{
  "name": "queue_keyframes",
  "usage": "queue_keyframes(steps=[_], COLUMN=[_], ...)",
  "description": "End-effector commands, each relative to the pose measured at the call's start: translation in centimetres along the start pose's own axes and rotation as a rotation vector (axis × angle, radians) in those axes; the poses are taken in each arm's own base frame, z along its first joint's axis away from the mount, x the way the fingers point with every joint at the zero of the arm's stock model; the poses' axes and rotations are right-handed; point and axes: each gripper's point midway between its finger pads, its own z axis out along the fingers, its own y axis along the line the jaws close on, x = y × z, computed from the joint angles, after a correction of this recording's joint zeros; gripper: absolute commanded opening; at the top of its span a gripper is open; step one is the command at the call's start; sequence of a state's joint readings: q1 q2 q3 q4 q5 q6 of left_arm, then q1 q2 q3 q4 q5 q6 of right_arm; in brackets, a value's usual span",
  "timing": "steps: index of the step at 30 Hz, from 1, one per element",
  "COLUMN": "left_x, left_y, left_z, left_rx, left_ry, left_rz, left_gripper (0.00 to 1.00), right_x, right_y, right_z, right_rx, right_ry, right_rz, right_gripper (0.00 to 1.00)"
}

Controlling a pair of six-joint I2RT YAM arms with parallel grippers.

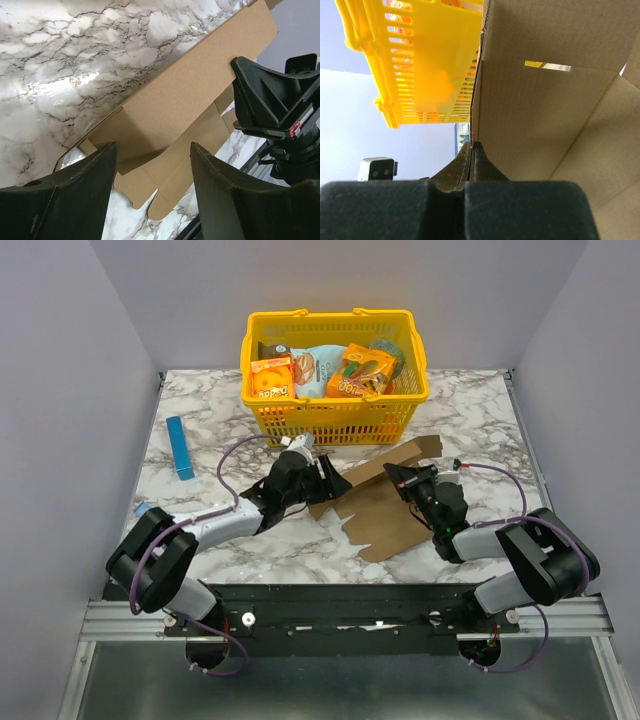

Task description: Fold the paper box

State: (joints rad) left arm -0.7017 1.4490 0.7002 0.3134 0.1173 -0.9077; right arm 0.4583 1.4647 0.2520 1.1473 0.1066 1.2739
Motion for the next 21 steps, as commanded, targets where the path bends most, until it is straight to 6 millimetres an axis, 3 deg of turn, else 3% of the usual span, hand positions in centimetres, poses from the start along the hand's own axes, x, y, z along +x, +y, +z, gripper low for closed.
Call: queue_keyframes(steps=[1,13,21], left_x=[-0.5,-1.8,-2.3], left_y=[-2.0,-3.0,-3.2], left_z=[1.4,3.4,4.2], left_rx=[0.068,0.104,0.120], left_ry=[0.009,-0.033,-0.055], left_rz=[-0.010,-0.045,-0.068], left_gripper=[0.69,0.65,0.48], right_x=[0.0,0.2,0.1], right_y=[-0.7,-0.9,-1.1], right_z=[-0.3,-0.3,-0.4], right_rx=[0.020,0.021,0.025], right_ry=[-0.012,-0.005,-0.007], right_rz=[-0.026,-0.025,-0.030], right_gripper=[0.01,0.01,0.01])
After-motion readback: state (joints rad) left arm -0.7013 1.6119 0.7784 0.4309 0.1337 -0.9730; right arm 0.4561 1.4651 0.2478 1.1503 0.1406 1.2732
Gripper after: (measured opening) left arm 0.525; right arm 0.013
